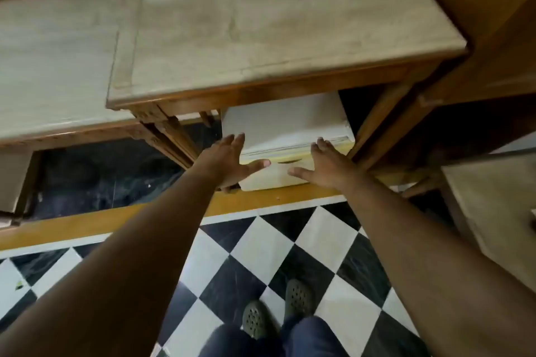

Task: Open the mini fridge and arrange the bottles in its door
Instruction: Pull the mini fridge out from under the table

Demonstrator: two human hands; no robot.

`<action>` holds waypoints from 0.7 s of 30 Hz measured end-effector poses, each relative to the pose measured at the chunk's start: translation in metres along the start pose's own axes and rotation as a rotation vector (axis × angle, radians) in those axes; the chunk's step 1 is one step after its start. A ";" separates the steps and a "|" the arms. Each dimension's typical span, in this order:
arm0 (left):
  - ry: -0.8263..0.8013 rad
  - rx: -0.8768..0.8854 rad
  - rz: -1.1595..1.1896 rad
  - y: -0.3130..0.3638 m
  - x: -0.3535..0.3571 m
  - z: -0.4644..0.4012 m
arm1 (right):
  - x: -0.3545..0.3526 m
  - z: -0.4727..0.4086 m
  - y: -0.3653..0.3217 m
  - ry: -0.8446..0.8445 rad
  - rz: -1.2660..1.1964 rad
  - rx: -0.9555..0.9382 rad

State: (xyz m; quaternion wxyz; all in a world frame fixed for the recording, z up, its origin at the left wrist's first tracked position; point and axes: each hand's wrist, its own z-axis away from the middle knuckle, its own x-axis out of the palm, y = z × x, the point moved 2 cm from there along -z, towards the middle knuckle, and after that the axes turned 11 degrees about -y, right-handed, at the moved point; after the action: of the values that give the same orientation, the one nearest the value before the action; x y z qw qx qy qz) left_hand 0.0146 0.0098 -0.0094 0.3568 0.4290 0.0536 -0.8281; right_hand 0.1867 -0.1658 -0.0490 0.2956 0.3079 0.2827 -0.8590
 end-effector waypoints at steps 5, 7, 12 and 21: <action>0.083 0.000 0.017 -0.028 0.024 -0.091 | 0.012 -0.089 0.029 0.115 -0.096 0.058; 0.137 0.019 0.040 -0.043 0.049 -0.148 | 0.024 -0.145 0.041 0.221 -0.108 0.073; 0.355 0.204 -0.145 -0.078 0.111 -0.274 | 0.060 -0.263 0.069 0.374 0.038 0.134; 0.384 0.041 -0.116 -0.103 0.112 -0.360 | 0.088 -0.323 0.085 0.647 -0.056 0.037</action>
State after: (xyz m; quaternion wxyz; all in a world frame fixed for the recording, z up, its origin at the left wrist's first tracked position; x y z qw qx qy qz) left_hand 0.1487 0.1668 -0.3414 0.2831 0.5826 0.1284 -0.7510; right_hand 0.3056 -0.0361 -0.3464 0.1611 0.5624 0.3546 -0.7294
